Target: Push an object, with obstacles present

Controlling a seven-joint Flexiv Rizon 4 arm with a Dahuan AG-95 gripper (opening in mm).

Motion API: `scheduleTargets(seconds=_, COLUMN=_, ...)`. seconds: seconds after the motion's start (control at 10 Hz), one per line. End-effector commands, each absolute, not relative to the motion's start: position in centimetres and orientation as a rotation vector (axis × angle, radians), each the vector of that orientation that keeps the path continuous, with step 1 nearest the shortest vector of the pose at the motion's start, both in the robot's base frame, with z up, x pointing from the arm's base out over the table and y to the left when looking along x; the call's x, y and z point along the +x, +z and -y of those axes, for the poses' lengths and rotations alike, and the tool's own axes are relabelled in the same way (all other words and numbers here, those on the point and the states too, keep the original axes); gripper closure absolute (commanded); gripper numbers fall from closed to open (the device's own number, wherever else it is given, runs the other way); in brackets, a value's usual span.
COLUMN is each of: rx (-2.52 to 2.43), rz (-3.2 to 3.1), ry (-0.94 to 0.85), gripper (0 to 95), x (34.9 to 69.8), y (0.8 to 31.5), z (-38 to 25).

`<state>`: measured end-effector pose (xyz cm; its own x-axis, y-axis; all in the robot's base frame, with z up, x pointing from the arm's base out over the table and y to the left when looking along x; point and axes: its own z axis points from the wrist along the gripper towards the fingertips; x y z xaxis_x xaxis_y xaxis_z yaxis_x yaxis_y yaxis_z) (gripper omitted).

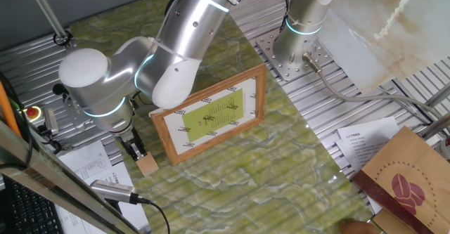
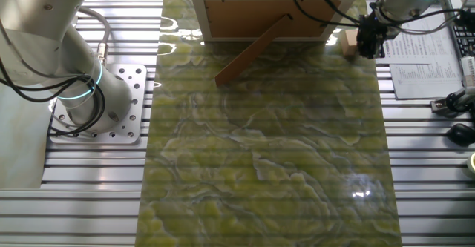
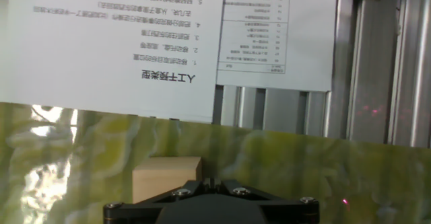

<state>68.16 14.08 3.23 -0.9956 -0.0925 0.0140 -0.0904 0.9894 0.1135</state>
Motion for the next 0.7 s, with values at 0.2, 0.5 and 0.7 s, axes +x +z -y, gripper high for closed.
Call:
scheduleTargets(seconds=0.2, rx=0.121, rz=3.111, ry=-0.192, gripper=95.0, x=68.5, y=3.6, z=-15.3)
scheduleTargets(seconds=0.5, rx=0.107, rz=3.107, ry=-0.219, gripper=95.0, x=69.0, y=4.1, z=-16.3)
scheduleTargets(seconds=0.7, rx=0.103, rz=3.096, ry=-0.240, gripper=95.0, x=69.2, y=4.4, z=-16.7)
